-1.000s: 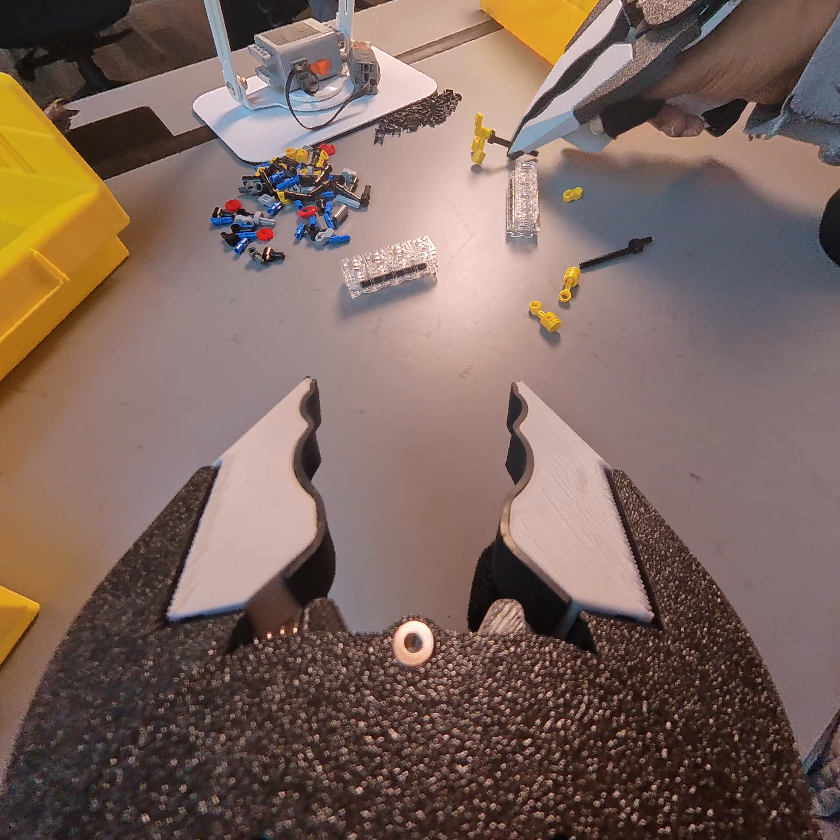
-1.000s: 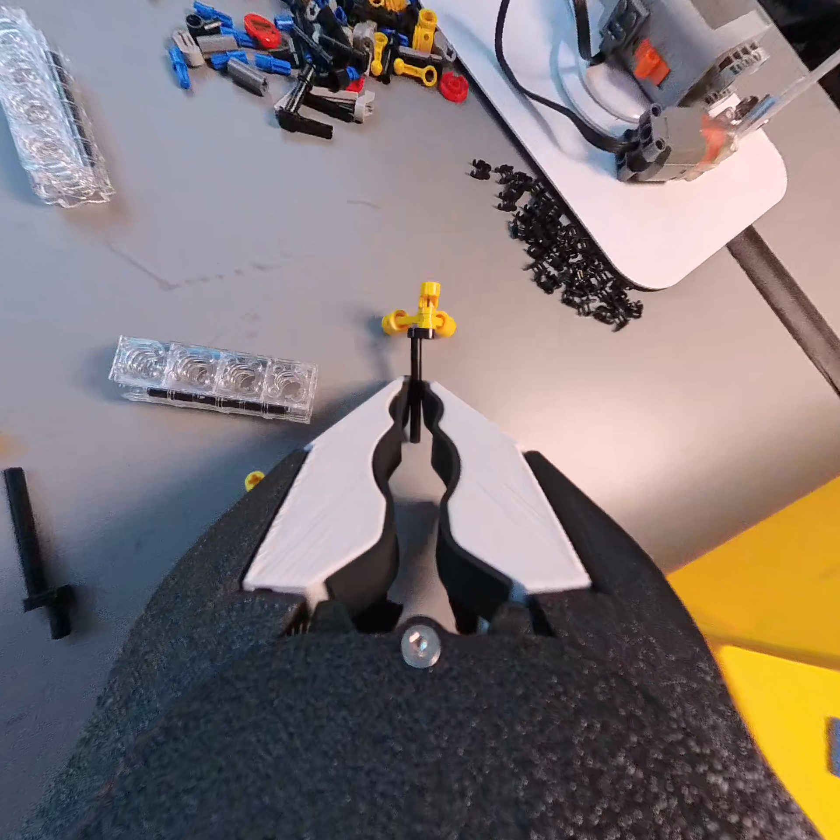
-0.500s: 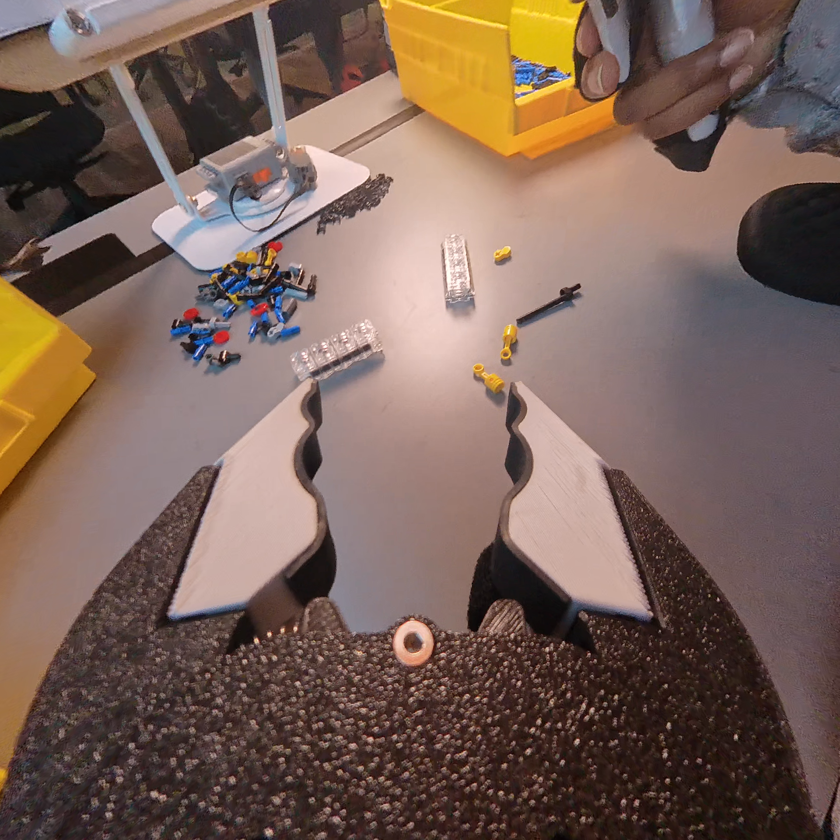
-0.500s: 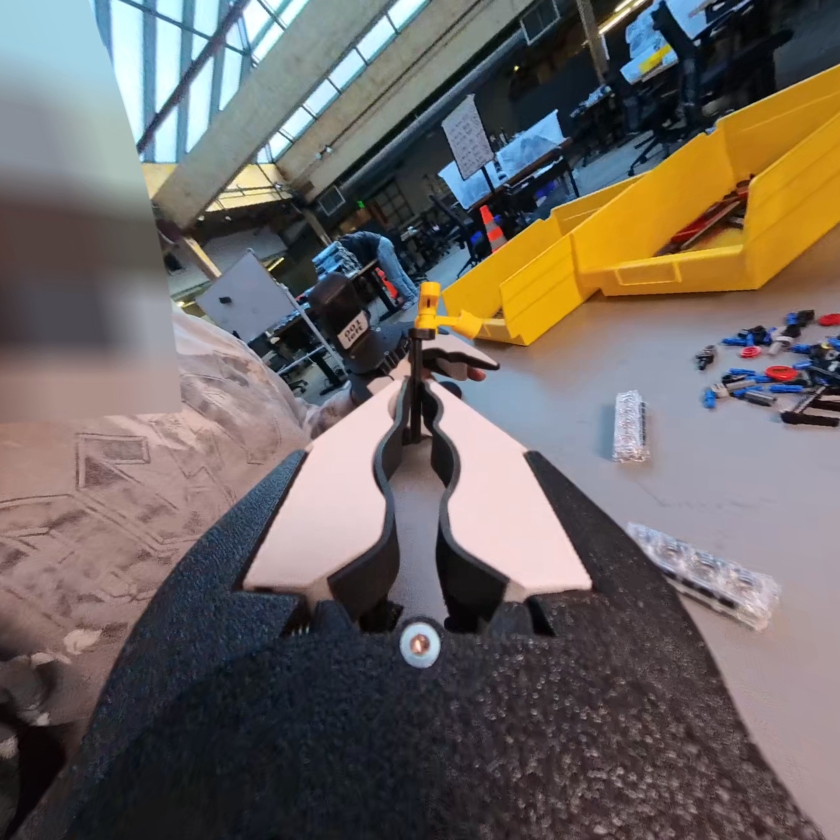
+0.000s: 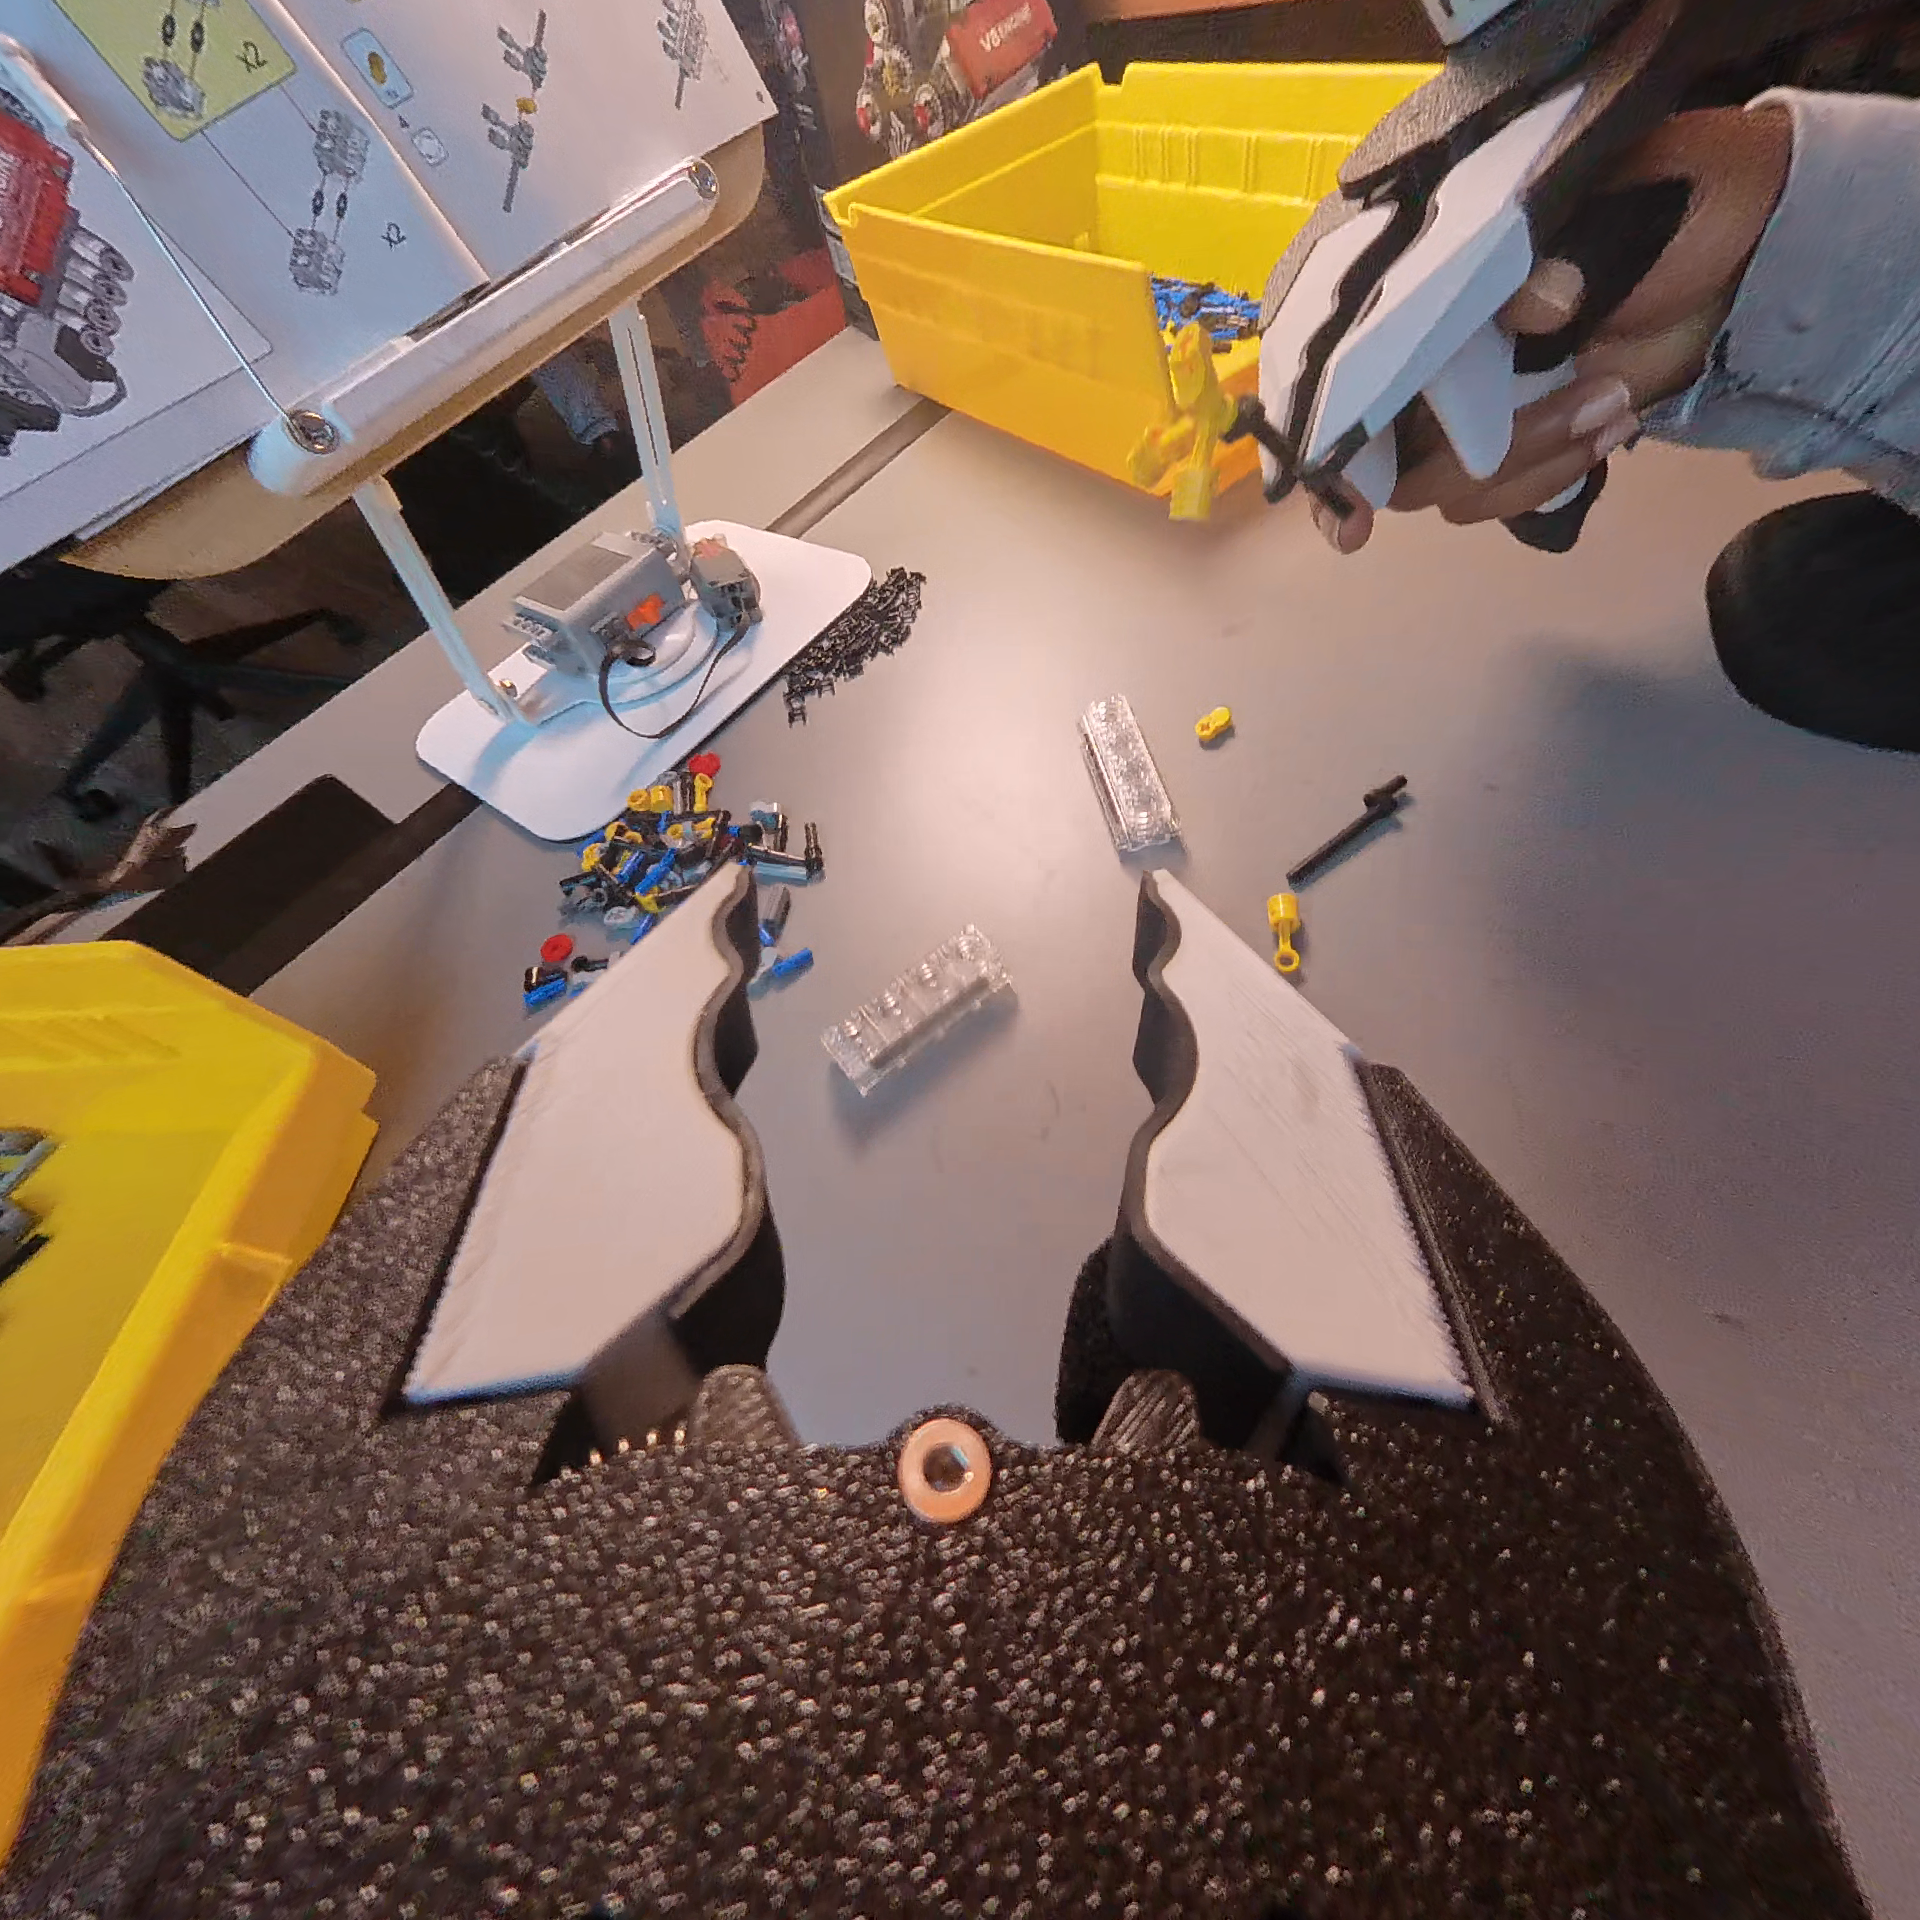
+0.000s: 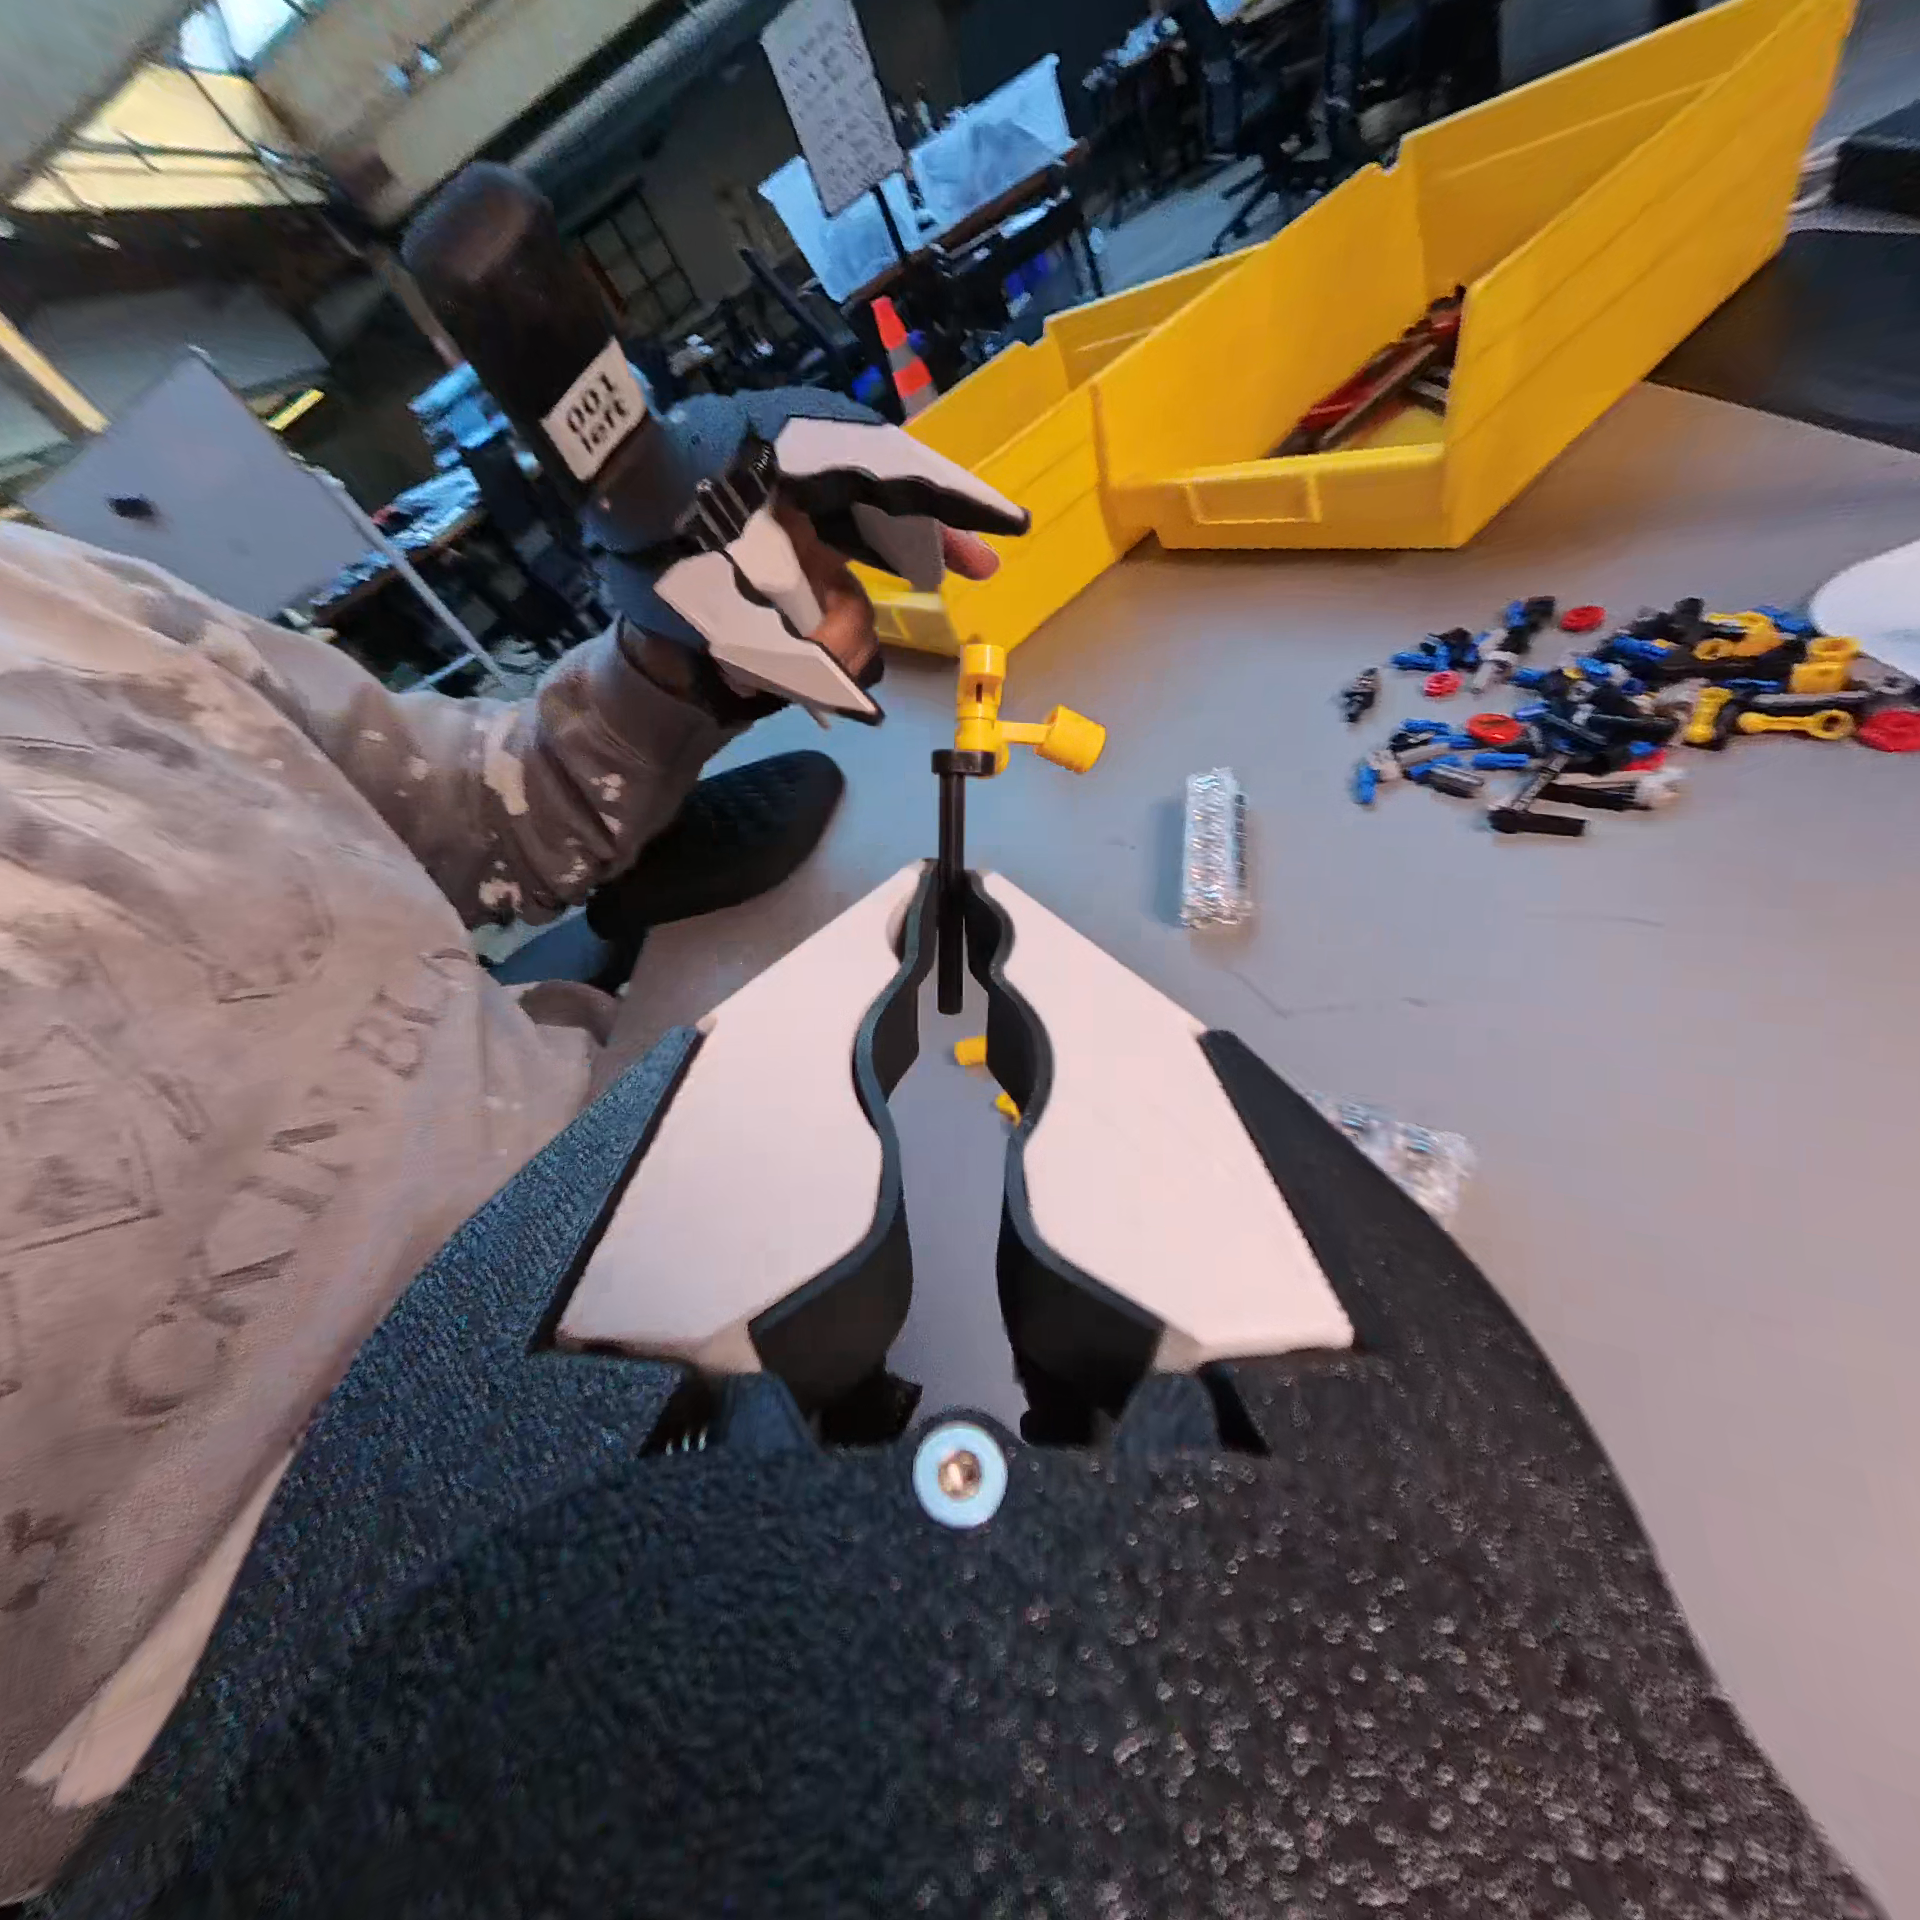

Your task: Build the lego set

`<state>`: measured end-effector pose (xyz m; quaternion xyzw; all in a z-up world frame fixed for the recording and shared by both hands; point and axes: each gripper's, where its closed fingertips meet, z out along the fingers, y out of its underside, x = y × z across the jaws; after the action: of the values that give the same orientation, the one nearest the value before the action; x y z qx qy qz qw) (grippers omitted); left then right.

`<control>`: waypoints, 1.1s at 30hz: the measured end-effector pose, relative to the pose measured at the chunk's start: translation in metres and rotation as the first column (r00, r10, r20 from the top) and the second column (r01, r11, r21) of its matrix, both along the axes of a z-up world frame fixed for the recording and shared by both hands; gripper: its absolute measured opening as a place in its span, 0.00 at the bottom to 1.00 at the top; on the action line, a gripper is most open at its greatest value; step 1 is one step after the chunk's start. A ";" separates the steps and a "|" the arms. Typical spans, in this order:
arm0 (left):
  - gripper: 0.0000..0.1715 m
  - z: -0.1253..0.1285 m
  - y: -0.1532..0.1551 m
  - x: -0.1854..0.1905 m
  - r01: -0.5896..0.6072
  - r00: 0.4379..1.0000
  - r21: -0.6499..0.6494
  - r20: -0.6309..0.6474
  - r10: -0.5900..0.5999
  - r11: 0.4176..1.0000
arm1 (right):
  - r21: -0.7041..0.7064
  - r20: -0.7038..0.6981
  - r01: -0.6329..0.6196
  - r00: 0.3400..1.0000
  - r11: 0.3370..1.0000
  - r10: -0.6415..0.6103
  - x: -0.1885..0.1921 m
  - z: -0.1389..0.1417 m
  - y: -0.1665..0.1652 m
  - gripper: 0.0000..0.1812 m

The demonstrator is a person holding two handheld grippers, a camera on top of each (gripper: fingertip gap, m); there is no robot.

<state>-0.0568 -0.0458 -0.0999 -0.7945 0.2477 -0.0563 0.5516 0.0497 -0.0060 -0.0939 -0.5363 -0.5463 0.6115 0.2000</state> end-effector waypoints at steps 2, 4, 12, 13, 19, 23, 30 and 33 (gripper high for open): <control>0.42 -0.007 0.015 -0.002 0.013 0.998 -0.025 0.057 -0.012 1.000 | 0.056 0.032 0.082 0.996 0.995 -0.083 -0.002 -0.009 0.019 0.02; 0.42 -0.021 0.027 -0.005 0.003 0.995 -0.044 0.100 0.001 0.999 | 0.073 0.042 0.194 0.979 0.978 -0.198 -0.005 -0.014 0.044 0.02; 0.43 -0.050 0.024 -0.018 -0.065 0.996 -0.016 0.062 0.065 0.998 | 0.286 0.126 0.356 0.906 0.890 -0.404 -0.014 -0.048 0.100 0.02; 0.43 -0.051 0.025 -0.017 -0.063 0.995 -0.021 0.072 0.065 0.998 | 0.292 0.126 0.350 0.909 0.890 -0.398 -0.019 -0.047 0.101 0.02; 0.43 -0.063 0.036 -0.019 -0.083 0.995 -0.028 0.056 0.084 0.996 | 0.314 0.139 0.301 0.923 0.900 -0.358 -0.044 -0.050 0.115 0.02; 0.43 -0.064 0.038 -0.016 -0.097 0.995 -0.001 0.003 0.097 0.995 | 0.322 0.155 0.295 0.921 0.900 -0.357 -0.053 -0.053 0.126 0.02; 0.43 -0.069 0.055 -0.021 -0.095 0.981 0.010 -0.170 0.095 0.995 | 0.468 0.260 0.223 0.890 0.855 -0.374 -0.041 -0.083 0.126 0.02; 0.42 -0.063 0.068 -0.019 -0.057 0.987 -0.013 -0.149 0.054 0.998 | 0.532 0.300 0.183 0.872 0.827 -0.386 -0.037 -0.093 0.125 0.02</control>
<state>-0.0763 0.0225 -0.1630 -0.8076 0.2653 0.0162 0.5264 0.0132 0.1194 -0.1874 -0.6570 -0.6231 0.2951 0.3050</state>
